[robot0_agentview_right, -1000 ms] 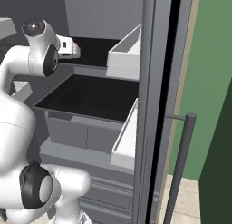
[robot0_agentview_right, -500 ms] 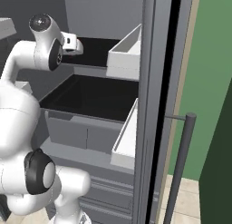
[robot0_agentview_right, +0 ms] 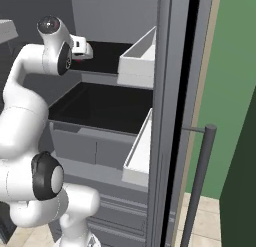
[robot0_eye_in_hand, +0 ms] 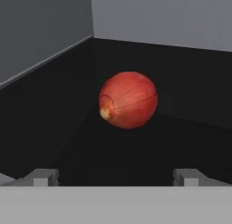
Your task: Grab the onion and lemon from the fridge, place them in the blender, close the lid, and turn on the blender to create a marinade.
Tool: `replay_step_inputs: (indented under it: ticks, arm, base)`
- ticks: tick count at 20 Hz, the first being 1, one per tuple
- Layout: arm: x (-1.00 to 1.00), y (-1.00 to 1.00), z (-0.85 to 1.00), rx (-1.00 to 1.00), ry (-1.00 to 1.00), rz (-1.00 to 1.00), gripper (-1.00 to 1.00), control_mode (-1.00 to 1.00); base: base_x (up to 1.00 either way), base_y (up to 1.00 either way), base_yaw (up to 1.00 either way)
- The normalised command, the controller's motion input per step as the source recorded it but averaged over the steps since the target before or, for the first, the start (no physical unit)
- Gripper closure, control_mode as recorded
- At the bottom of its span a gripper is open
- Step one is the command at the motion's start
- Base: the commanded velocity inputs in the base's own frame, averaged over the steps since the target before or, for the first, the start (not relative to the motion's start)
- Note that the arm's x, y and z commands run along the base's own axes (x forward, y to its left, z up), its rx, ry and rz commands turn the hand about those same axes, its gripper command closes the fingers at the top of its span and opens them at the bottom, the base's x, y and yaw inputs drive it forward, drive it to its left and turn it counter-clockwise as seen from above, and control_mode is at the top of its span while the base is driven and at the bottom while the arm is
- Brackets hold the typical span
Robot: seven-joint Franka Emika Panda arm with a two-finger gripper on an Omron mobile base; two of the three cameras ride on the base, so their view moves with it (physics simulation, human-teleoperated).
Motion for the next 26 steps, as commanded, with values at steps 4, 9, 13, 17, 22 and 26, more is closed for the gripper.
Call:
replay_step_inputs:
  ticks: [4, 9, 13, 17, 22, 26]
  arm:
    - [0.26, 0.09, -0.05, 0.00, 0.00, 0.00, -1.00, -1.00]
    - [0.27, 0.00, -0.05, 0.00, 0.00, 0.00, -1.00, -1.00]
    - [0.28, 0.00, -0.04, 0.00, 0.00, -0.01, -1.00, -1.00]
    - [0.31, 0.00, -0.02, 0.00, 0.00, -0.01, -1.00, -1.00]
    - [0.34, 0.01, -0.02, 0.00, 0.00, -0.01, -1.00, -1.00]
    - [0.30, 0.02, -0.03, 0.00, 0.00, -0.01, -1.00, -1.00]
  base:
    - [0.00, 0.00, 0.00]
    - [0.00, 0.00, 0.00]
    - [0.00, 0.00, 0.00]
    - [0.00, 0.00, 0.00]
    - [0.00, 0.00, 0.00]
    - [0.00, 0.00, 0.00]
